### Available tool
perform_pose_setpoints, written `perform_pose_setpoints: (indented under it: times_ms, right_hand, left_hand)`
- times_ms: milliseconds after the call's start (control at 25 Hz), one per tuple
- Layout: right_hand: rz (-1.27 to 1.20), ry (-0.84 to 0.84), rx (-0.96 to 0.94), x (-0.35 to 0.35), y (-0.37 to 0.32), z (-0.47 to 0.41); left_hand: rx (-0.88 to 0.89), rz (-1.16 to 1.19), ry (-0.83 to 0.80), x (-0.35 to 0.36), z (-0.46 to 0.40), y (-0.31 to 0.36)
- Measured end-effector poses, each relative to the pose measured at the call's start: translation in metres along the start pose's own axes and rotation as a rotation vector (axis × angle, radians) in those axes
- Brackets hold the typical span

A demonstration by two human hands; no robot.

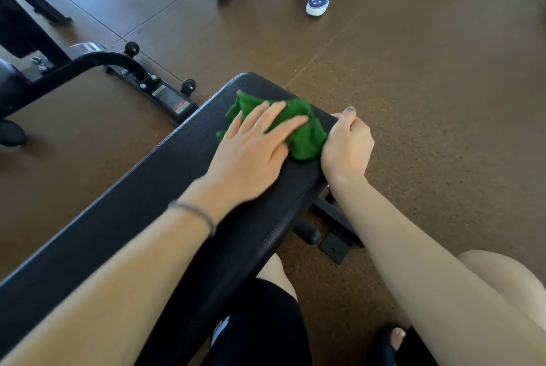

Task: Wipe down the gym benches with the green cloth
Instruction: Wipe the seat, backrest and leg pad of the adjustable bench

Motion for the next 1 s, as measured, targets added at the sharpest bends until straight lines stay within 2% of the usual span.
perform_pose_setpoints:
  times_ms: [80,160,280,400,520,600,720,840,1000]
  right_hand:
    - [0.004,0.009,0.002,-0.001,0.000,0.000]
    - [0.008,0.018,-0.009,0.000,0.001,0.003]
    - [-0.013,0.027,-0.010,0.001,0.003,0.002]
    - [-0.026,0.031,0.004,0.002,0.001,0.001]
    - [-0.015,0.036,-0.004,0.001,0.003,-0.001]
    - [-0.010,0.031,-0.007,0.000,0.003,0.001]
    - [0.004,0.016,0.005,-0.004,-0.003,0.005]
    - [0.011,-0.010,0.003,-0.003,-0.003,0.007]
    - [0.029,0.003,-0.007,-0.001,-0.002,0.009]
  left_hand:
    - [-0.056,-0.010,-0.029,-0.002,-0.054,-0.002]
    - [-0.095,-0.017,-0.026,0.005,-0.062,0.004]
    - [0.083,-0.012,0.009,0.011,-0.016,0.018]
    - [0.164,0.011,-0.039,0.005,-0.045,0.013]
    - [0.013,-0.031,-0.053,0.002,-0.095,0.000]
    - [-0.088,-0.056,-0.012,0.001,-0.099,-0.023]
    - [-0.221,-0.005,0.032,-0.008,-0.080,-0.060]
    - [-0.447,0.039,0.033,-0.019,-0.034,-0.082]
    - [-0.377,-0.003,0.125,-0.013,0.060,-0.054]
Point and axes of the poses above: each hand's wrist, its own z-axis away from the middle knuckle, its own x-axis out of the palm, y = z × x, the point moved 4 cm from there along -z, towards the middle knuckle, and after that the axes turned 2 degrees about -x, right-handed, at the moved point
